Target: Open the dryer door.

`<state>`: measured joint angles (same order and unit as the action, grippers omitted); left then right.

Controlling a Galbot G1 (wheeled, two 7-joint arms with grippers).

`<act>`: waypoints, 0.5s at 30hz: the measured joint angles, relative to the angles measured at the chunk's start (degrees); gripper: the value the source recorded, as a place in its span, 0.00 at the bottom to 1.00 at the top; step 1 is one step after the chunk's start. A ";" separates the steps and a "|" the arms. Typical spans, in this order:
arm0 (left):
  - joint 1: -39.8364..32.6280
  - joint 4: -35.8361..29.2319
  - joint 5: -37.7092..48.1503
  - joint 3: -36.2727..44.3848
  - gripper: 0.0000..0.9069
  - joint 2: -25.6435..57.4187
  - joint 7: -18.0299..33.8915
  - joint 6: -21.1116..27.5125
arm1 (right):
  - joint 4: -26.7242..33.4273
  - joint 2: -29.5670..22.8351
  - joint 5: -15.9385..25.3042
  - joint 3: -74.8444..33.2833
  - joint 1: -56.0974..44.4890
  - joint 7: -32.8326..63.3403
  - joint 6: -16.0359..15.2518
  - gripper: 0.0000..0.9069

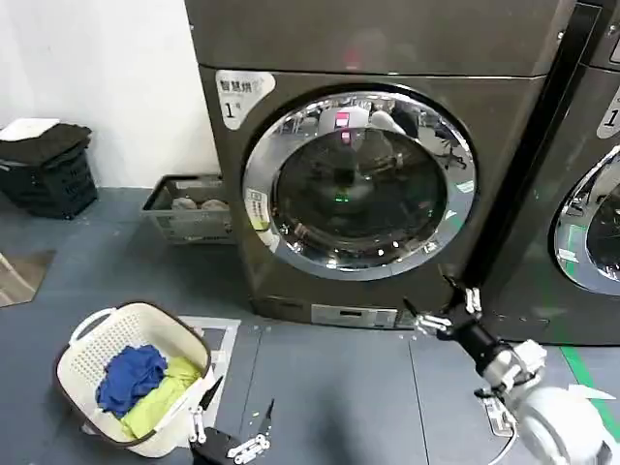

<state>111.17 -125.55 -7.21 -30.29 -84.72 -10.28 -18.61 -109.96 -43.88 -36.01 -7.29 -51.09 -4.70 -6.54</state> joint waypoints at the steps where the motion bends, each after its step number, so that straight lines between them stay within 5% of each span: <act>1: 0.01 -0.04 0.00 -0.02 1.00 -0.01 -0.01 0.03 | 0.64 -0.14 -0.10 1.21 1.39 0.00 0.00 1.00; 15: 0.15 -0.40 0.02 -0.17 1.00 -0.06 -0.13 0.16 | 10.40 -5.31 -0.54 15.44 17.80 4.08 0.23 1.00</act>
<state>111.32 -125.94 -7.19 -30.47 -84.78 -10.41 -18.45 -99.56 -49.20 -36.55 8.14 -33.29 -0.62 -6.31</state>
